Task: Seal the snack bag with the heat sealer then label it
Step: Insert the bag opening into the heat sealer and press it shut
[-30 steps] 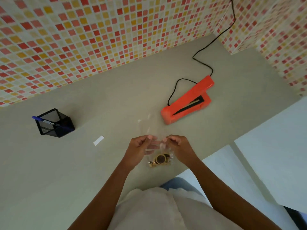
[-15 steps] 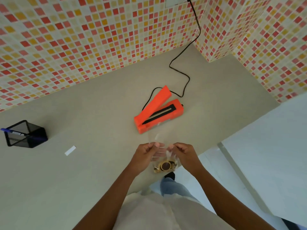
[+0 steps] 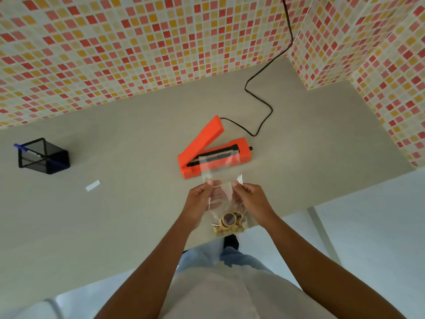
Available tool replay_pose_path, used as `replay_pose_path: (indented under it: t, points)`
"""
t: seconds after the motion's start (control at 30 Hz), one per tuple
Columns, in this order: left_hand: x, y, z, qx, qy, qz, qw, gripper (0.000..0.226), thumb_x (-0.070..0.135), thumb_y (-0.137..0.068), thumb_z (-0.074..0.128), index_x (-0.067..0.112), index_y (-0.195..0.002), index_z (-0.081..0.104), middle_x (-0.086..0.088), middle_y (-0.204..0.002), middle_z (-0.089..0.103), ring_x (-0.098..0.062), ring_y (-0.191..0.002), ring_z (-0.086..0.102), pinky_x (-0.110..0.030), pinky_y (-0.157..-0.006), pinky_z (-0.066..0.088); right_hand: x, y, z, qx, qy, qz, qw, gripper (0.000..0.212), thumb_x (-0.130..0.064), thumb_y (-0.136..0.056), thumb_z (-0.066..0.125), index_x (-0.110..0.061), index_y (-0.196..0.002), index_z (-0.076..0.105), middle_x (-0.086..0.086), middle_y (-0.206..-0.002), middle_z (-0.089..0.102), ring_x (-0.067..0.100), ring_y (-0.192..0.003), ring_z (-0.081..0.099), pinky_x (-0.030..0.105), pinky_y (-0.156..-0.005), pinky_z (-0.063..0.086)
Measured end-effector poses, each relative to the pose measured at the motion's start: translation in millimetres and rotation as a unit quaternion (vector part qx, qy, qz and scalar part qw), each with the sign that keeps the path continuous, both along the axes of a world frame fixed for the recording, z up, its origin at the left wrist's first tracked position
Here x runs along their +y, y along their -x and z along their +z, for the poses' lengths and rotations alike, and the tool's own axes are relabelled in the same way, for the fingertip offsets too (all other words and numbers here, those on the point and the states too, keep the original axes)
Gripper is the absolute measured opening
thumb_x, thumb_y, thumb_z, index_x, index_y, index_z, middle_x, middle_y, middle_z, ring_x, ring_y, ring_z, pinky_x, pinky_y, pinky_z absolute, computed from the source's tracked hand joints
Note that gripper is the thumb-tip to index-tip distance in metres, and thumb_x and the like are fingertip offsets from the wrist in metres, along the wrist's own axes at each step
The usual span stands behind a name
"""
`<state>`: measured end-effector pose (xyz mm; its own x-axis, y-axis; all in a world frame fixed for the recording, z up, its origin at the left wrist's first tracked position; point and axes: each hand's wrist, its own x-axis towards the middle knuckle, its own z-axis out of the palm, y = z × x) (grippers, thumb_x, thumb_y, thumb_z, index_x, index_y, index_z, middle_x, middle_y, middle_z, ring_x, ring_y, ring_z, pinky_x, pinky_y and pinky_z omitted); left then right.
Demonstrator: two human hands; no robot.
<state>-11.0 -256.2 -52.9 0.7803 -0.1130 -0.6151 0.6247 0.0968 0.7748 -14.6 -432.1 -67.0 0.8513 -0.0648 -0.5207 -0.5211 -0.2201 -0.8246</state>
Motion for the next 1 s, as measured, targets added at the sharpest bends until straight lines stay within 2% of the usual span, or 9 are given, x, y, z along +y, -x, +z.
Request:
replay_pose_path:
  t: [0.13,0.23,0.33,0.4,0.47,0.53,0.63,0.77,1.0]
  points:
    - [-2,-1,-7,0.015,0.009,0.03,0.999,0.041,0.04,-0.102,0.044,0.01,-0.117,0.068,-0.01,-0.104,0.075,-0.022,-0.09,0.073,-0.041,-0.084,0.059,1,-8,-2,0.019,-0.028,-0.007,0.999,0.051,-0.042,-0.1,0.054,0.004,-0.084,0.071,0.025,-0.081,0.071,0.022,-0.066,0.065,0.033,-0.07,0.054]
    - [-4,-4,-9,0.042,0.021,0.06,0.997,0.043,0.041,-0.101,0.046,0.007,-0.111,0.07,-0.014,-0.096,0.072,-0.03,-0.084,0.071,-0.041,-0.078,0.059,0,-10,-4,0.019,-0.038,0.0,0.999,0.055,-0.045,-0.099,0.054,0.005,-0.083,0.069,0.026,-0.075,0.067,0.023,-0.065,0.062,0.033,-0.068,0.051]
    - [-4,-6,-12,0.071,0.045,0.086,0.993,0.044,0.042,-0.101,0.046,0.008,-0.113,0.07,-0.023,-0.111,0.069,-0.044,-0.102,0.066,-0.054,-0.093,0.049,1,-12,-2,0.034,-0.051,-0.006,0.998,0.051,-0.047,-0.098,0.055,-0.004,-0.076,0.073,0.015,-0.072,0.069,0.022,-0.065,0.063,0.031,-0.064,0.05]
    - [-5,-7,-14,0.086,0.064,0.095,0.99,0.045,0.042,-0.102,0.043,0.009,-0.116,0.069,-0.024,-0.123,0.066,-0.043,-0.115,0.062,-0.058,-0.102,0.042,2,-15,2,0.05,-0.062,-0.02,0.997,0.047,-0.042,-0.1,0.054,-0.016,-0.066,0.076,0.011,-0.07,0.072,0.023,-0.064,0.065,0.029,-0.059,0.049]
    - [-5,-9,-17,0.095,0.072,0.104,0.987,0.045,0.04,-0.103,0.043,0.006,-0.116,0.07,-0.025,-0.121,0.067,-0.041,-0.117,0.061,-0.06,-0.104,0.04,2,-18,5,0.052,-0.066,-0.024,0.996,0.051,-0.039,-0.101,0.054,-0.021,-0.057,0.074,0.009,-0.068,0.073,0.024,-0.063,0.064,0.03,-0.058,0.048]
    - [-5,-10,-19,0.097,0.078,0.111,0.986,0.044,0.038,-0.103,0.043,0.005,-0.115,0.07,-0.023,-0.11,0.071,-0.039,-0.112,0.065,-0.062,-0.106,0.04,1,-21,6,0.042,-0.076,-0.021,0.996,0.05,-0.037,-0.101,0.055,-0.02,-0.058,0.073,0.008,-0.068,0.073,0.021,-0.062,0.064,0.03,-0.058,0.048]
    - [-4,-13,-19,0.091,0.081,0.111,0.986,0.044,0.036,-0.104,0.041,0.003,-0.115,0.069,-0.017,-0.096,0.075,-0.032,-0.102,0.069,-0.06,-0.105,0.043,-1,-23,7,0.024,-0.088,-0.017,0.996,0.042,-0.032,-0.101,0.056,-0.012,-0.068,0.074,0.009,-0.07,0.072,0.017,-0.06,0.064,0.024,-0.055,0.049]
    - [-5,-16,-18,0.084,0.081,0.11,0.987,0.044,0.035,-0.105,0.04,0.003,-0.117,0.067,-0.017,-0.1,0.074,-0.028,-0.096,0.073,-0.058,-0.102,0.046,-1,-26,4,0.019,-0.093,-0.026,0.995,0.041,-0.029,-0.1,0.058,0.001,-0.077,0.073,0.014,-0.073,0.073,0.018,-0.059,0.062,0.022,-0.052,0.049]
    - [-6,-13,-17,0.069,0.065,0.108,0.99,0.039,0.034,-0.101,0.051,0.003,-0.118,0.067,-0.017,-0.1,0.075,-0.029,-0.1,0.072,-0.05,-0.093,0.055,-3,-26,2,0.026,-0.08,-0.024,0.996,0.04,-0.032,-0.099,0.059,-0.002,-0.077,0.074,0.016,-0.076,0.074,0.017,-0.057,0.062,0.023,-0.049,0.046]
